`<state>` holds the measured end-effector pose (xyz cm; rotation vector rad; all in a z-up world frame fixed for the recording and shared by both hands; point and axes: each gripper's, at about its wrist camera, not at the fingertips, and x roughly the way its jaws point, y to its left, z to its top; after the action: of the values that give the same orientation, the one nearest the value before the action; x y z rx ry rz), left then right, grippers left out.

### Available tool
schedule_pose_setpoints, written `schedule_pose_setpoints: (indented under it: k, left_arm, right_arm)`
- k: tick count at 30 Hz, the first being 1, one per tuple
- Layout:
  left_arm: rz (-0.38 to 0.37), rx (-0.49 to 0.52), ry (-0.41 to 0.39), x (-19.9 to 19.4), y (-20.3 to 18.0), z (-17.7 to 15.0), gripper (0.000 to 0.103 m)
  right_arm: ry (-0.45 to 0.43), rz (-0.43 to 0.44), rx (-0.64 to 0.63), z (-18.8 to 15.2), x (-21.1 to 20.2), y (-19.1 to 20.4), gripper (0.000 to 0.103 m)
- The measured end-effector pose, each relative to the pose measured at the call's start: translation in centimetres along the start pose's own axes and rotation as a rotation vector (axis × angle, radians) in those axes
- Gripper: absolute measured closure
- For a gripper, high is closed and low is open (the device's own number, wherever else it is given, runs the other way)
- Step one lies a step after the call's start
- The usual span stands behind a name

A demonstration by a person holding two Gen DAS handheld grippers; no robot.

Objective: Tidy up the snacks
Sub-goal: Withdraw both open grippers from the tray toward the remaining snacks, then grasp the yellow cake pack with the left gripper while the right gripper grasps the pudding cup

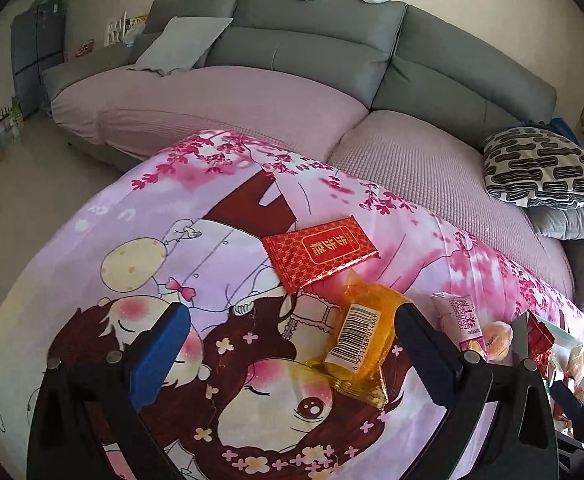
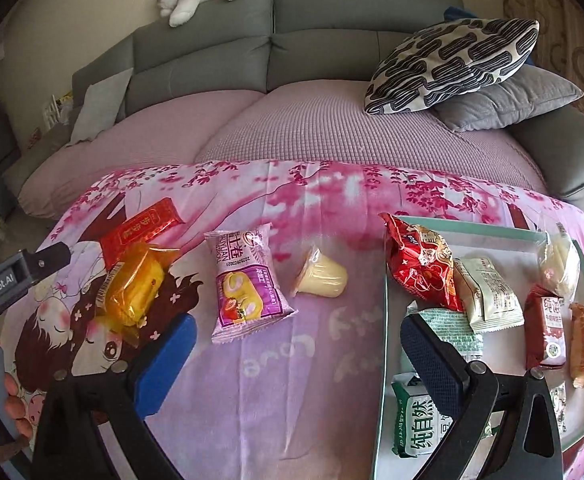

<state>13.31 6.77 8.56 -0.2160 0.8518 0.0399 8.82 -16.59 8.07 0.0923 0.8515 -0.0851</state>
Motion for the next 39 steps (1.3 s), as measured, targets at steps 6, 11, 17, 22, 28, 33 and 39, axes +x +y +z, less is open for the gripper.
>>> schedule_pose_setpoints:
  k: [6, 11, 17, 22, 28, 33, 39]
  left_arm:
    - [-0.035, 0.003, 0.060, 2.5, -1.5, -0.4, 0.001]
    - [-0.044, 0.021, 0.090, 4.3, -2.5, -0.8, 0.001]
    - [-0.067, 0.056, 0.088, 5.0, -4.1, -0.7, 0.006]
    - [-0.067, 0.067, 0.106, 5.7, -4.6, -0.9, 0.015]
    - [-0.071, 0.067, 0.131, 6.5, -4.8, -1.2, 0.020]
    - [-0.077, 0.059, 0.156, 7.1, -5.0, -1.6, 0.020]
    - [-0.068, 0.048, 0.190, 7.9, -4.8, -2.0, 0.036]
  right_arm:
    - [0.020, -0.010, 0.063, 1.0, 1.6, -0.8, 0.000]
    - [0.017, -0.032, 0.095, 1.5, 2.7, -1.1, 0.001]
    - [0.020, -0.019, 0.119, 2.0, 4.0, -1.4, 0.016]
    - [0.022, -0.016, 0.138, 2.2, 4.9, -1.7, 0.024]
    - [0.040, -0.015, 0.158, 2.2, 6.2, -2.1, 0.038]
    - [0.058, -0.013, 0.164, 2.1, 7.3, -2.2, 0.045]
    - [0.067, -0.027, 0.145, 2.0, 8.1, -1.9, 0.055]
